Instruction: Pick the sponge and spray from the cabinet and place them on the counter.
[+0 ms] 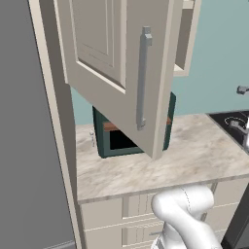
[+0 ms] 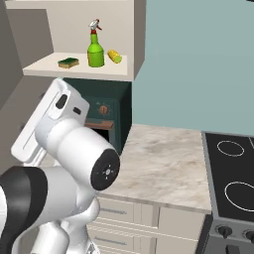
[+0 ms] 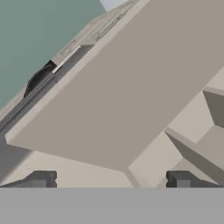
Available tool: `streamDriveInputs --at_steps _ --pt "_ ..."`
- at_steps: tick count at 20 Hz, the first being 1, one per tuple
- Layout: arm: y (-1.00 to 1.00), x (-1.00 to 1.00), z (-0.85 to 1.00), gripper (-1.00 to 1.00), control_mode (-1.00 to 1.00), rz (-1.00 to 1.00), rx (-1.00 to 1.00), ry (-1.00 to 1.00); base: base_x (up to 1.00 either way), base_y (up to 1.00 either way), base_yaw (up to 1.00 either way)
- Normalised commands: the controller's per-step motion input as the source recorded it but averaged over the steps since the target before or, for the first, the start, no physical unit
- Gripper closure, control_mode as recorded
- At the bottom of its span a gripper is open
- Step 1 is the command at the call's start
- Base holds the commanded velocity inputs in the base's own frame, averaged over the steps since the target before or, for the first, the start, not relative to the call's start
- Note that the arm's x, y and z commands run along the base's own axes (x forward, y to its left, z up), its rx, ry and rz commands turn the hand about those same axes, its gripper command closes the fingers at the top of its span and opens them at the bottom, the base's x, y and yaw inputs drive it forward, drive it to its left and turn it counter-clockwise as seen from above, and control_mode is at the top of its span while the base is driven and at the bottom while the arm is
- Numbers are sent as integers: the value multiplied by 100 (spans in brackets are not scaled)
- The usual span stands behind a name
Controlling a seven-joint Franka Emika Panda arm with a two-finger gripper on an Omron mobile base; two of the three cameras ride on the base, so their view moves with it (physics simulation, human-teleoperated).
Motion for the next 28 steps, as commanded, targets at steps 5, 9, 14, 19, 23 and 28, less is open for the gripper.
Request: streamDriveInputs --at_steps 5,9,14,19,23,28 --pt "0 9 4 -100 -100 -17 7 0 0 0 0" --pt "3 8 1 -100 -100 0 5 0 0 0 0" --pt "7 29 2 -100 -100 0 3 4 0 0 0" --pt "5 40 1 -100 -100 -1 4 8 0 0 0" --pt "19 41 0 -100 -100 -14 0 0 0 0 0" --pt "17 31 0 -100 -100 -18 0 0 0 0 0"
